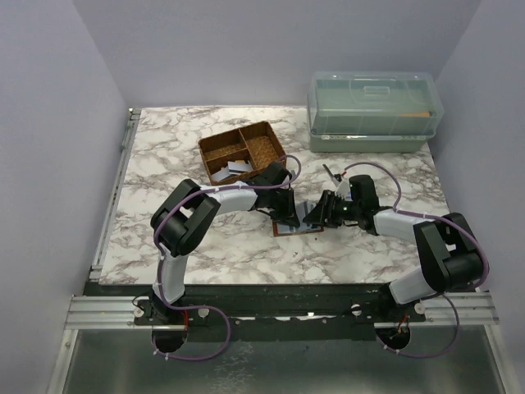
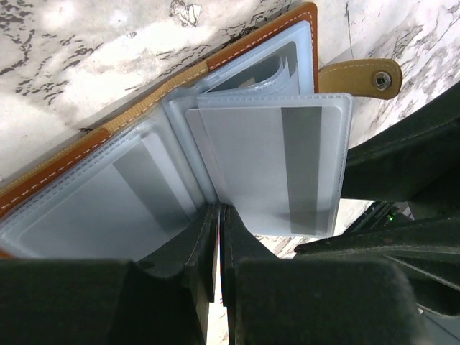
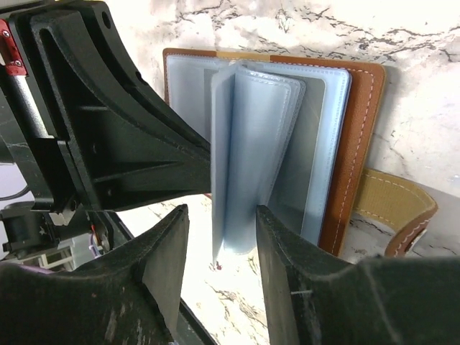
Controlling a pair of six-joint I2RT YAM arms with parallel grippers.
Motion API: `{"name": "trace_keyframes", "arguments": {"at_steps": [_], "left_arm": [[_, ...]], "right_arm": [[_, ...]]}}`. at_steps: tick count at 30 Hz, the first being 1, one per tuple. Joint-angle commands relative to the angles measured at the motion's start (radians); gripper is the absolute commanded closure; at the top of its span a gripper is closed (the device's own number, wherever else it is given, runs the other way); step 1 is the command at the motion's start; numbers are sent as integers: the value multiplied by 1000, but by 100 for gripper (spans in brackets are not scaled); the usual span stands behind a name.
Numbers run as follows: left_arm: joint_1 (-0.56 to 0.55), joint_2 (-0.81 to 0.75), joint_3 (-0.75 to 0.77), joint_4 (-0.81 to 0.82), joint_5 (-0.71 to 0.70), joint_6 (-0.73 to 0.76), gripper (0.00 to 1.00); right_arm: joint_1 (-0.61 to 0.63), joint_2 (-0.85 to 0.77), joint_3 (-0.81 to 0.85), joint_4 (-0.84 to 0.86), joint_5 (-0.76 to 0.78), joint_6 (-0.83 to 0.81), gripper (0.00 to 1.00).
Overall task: Put the credit cards into the card holder
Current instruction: Insert the credit card into the card holder.
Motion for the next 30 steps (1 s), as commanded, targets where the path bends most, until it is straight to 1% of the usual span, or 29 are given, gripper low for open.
{"name": "trace_keyframes", "arguments": {"at_steps": [1, 9, 17, 23, 30], "left_arm": [[-1, 3, -26, -11, -6, 14, 88], [-2, 6, -29, -9, -2, 13, 88], [-1, 8, -30, -7, -2, 11, 88], [-1, 10, -34, -5, -1, 11, 89], [-2, 9, -32, -3, 1, 12, 89]], "right_arm": [[12, -35, 42, -82, 68, -35, 53], [14, -70, 61, -134, 93, -57, 48], [27, -60, 57, -118, 73, -52, 49], [45, -104, 66, -161, 107, -56, 49], [59, -102, 76, -169, 112, -57, 48]]}}
